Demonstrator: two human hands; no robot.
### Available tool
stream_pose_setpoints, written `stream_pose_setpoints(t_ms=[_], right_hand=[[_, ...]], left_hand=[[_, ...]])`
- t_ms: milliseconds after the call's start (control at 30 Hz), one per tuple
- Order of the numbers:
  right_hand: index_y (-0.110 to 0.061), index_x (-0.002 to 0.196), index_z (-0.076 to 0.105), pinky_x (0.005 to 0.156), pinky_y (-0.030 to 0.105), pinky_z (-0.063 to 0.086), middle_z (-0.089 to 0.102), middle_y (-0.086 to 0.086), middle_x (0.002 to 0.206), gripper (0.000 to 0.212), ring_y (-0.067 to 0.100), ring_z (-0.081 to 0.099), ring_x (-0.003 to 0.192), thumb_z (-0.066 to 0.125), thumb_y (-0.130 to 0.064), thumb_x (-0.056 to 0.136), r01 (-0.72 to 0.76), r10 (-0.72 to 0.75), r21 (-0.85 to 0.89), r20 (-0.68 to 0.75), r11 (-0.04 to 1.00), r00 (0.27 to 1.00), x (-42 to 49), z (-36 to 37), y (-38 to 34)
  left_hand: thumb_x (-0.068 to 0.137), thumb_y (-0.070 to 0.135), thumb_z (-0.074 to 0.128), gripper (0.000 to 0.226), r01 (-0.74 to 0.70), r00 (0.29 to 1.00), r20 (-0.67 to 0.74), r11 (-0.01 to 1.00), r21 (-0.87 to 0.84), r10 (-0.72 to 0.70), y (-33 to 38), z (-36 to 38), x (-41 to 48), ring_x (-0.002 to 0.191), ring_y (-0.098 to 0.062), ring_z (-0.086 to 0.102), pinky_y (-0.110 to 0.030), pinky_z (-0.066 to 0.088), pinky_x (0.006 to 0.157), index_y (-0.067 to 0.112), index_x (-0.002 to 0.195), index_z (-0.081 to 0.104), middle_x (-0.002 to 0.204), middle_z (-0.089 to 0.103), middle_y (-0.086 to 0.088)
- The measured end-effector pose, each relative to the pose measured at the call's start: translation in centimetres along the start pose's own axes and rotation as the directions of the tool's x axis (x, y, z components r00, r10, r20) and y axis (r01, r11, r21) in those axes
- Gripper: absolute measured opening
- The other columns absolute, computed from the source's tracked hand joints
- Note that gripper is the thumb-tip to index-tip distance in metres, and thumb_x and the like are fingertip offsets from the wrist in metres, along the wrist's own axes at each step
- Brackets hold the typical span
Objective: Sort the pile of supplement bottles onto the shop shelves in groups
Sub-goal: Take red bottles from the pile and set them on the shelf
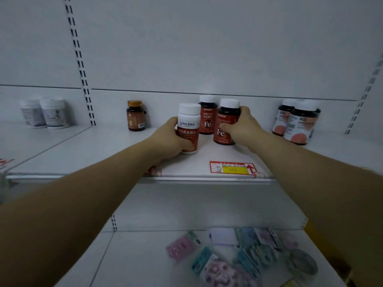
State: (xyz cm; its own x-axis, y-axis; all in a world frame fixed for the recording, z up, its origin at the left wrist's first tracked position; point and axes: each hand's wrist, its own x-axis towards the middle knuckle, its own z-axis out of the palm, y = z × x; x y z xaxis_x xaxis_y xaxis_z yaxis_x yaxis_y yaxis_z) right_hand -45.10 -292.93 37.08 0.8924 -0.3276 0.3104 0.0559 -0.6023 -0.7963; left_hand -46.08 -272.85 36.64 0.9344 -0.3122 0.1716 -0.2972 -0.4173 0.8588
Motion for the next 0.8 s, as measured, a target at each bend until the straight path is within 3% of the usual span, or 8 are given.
stream_pose_setpoints(t_ms=[233,433,667,733,800], right_hand=[[-0.013,0.14,0.027,0.1,0.041,0.041,0.049,0.013,0.134,0.071,0.03,0.052,0.12,0.071,-0.019,0.084,-0.023,0.023,-0.052,0.0,0.998,1.0,2.8,0.8,0.9],[-0.012,0.143,0.02,0.093,0.039,0.042,0.052,0.013,0.132,0.069,0.031,0.053,0.117,0.064,-0.016,0.089,-0.017,0.018,-0.093,0.007,0.995,1.0,4.3,1.4,1.4],[-0.015,0.148,0.014,0.098,0.041,0.04,0.046,0.013,0.139,0.079,0.032,0.049,0.122,0.065,-0.02,0.089,-0.051,0.054,-0.08,0.036,0.995,0.998,5.2,1.8,1.4],[-0.015,0.148,0.02,0.102,0.041,0.037,0.039,0.014,0.14,0.077,0.031,0.042,0.127,0.067,-0.03,0.088,0.024,-0.049,-0.191,-0.132,0.981,0.99,4.4,1.5,0.7],[-0.016,0.143,0.034,0.098,0.033,0.038,0.043,0.009,0.134,0.064,0.024,0.044,0.122,0.06,-0.041,0.091,0.221,-0.256,-0.175,-0.213,0.96,0.943,2.7,1.3,-1.1]], left_hand=[[0.074,0.021,0.079,0.063,0.036,0.998,-0.048,0.996,0.085,-0.032,-0.6,0.1,0.4,0.1,-0.012,0.056,-0.026,0.037,0.087,0.021,0.13,0.048,0.114,0.06,0.005],[0.072,0.019,0.08,0.07,0.038,0.999,-0.035,0.993,0.116,-0.034,-0.6,0.2,0.4,0.1,-0.012,0.054,-0.026,0.036,0.087,0.022,0.132,0.046,0.119,0.059,0.005],[0.072,0.019,0.08,0.067,0.047,0.999,-0.032,0.986,0.163,-0.042,-0.7,0.2,0.6,0.098,-0.01,0.05,-0.024,0.035,0.088,0.02,0.131,0.047,0.125,0.059,0.002],[0.073,0.023,0.08,0.066,0.037,0.999,-0.038,0.985,0.167,-0.031,-0.8,0.2,0.6,0.098,-0.01,0.051,-0.024,0.035,0.088,0.02,0.131,0.048,0.121,0.059,0.004],[0.073,0.024,0.08,0.065,0.029,0.999,-0.036,0.987,0.155,-0.024,-0.7,0.2,0.6,0.097,-0.009,0.053,-0.023,0.036,0.087,0.021,0.13,0.049,0.112,0.058,0.008]])
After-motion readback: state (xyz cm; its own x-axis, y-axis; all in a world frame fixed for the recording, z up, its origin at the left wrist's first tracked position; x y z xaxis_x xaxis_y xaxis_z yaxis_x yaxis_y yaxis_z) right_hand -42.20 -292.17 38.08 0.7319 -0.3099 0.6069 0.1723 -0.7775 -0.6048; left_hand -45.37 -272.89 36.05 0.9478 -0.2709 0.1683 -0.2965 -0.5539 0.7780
